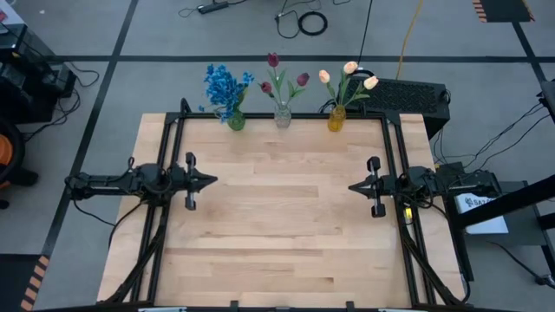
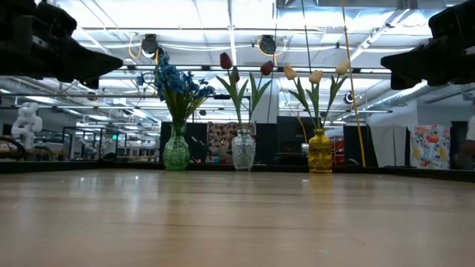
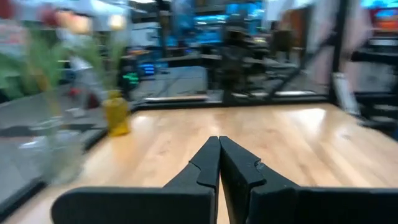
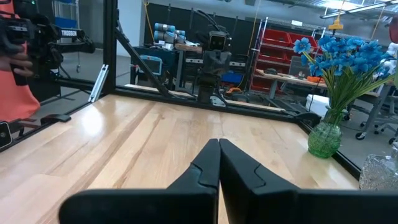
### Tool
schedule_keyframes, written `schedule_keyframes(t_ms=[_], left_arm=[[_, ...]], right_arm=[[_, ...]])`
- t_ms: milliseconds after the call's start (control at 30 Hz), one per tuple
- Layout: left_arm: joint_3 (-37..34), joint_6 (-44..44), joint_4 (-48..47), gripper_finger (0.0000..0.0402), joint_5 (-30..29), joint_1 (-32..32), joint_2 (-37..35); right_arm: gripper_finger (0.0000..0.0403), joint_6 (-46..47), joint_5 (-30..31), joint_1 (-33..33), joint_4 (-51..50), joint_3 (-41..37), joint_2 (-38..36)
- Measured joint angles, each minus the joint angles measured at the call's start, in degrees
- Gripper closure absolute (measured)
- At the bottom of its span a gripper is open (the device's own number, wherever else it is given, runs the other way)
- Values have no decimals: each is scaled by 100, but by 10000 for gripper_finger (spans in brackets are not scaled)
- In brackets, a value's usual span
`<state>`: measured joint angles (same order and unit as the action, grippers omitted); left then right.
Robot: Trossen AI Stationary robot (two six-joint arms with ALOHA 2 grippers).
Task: Sort flowers into vase by color
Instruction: Return to Home Position
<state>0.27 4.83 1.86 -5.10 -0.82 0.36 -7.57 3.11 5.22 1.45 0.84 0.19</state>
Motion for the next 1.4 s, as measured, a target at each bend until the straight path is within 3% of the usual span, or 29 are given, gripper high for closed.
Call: schedule_keyframes(t_ms=[100,1400], left_arm=[[0,-90,-45,388,419,-4,-2],[-1,-143,-62,388,417,-1,33]], right_arm=[[403,0,0,1,0,0,0],[403,0,0,1,0,0,0]])
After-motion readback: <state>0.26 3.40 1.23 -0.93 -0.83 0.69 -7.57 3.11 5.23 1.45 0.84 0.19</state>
